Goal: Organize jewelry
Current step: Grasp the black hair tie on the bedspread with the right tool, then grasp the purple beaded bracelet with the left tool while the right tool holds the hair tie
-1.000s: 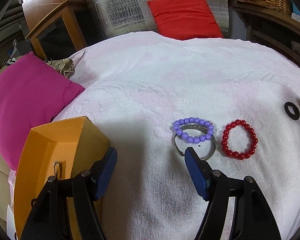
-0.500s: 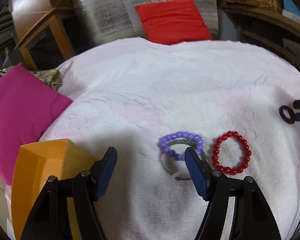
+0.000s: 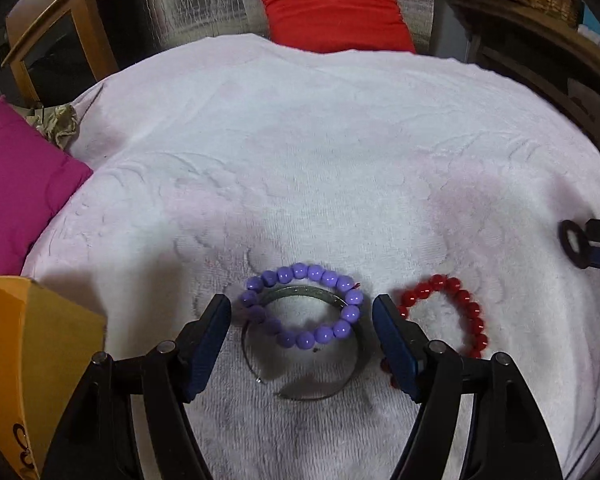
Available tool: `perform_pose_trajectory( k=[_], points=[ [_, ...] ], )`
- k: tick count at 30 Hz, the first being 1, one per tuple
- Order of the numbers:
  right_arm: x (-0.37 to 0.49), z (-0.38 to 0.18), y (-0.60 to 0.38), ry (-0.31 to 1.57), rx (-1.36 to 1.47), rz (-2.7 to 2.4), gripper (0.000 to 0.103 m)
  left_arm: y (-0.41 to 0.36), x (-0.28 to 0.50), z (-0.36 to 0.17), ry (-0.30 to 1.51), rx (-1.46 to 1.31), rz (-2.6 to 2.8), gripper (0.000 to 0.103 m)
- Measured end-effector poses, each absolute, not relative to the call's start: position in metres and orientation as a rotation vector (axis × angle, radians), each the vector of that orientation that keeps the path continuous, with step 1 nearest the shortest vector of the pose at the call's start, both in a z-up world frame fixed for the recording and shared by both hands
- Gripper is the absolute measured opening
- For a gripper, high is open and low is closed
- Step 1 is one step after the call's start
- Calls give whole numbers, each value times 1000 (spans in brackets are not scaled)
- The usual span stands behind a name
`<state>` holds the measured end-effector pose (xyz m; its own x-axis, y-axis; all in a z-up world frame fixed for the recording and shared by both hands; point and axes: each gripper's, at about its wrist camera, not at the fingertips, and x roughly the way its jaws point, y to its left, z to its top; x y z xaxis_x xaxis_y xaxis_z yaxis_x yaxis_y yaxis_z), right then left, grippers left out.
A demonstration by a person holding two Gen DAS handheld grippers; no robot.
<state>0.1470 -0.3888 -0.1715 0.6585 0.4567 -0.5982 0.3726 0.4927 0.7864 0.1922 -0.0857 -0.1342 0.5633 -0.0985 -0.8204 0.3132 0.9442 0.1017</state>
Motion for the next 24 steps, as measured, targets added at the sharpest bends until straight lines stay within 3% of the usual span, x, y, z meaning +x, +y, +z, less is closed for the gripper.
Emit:
perform_pose_trajectory(
  k=[4, 8, 15, 24],
  points=[
    [147, -171, -386, 896, 1086, 60, 31, -83, 194, -135, 942, 243, -229, 74],
    [147, -170, -385, 893, 1078, 58, 31, -77, 193, -134, 927, 248, -227, 62],
    [147, -166, -373, 883, 1055, 72, 31, -49, 195, -129, 933, 199, -234, 62],
    [154, -165, -359, 914, 988, 46, 21, -29, 192, -124, 959, 201, -280, 63]
  ],
)
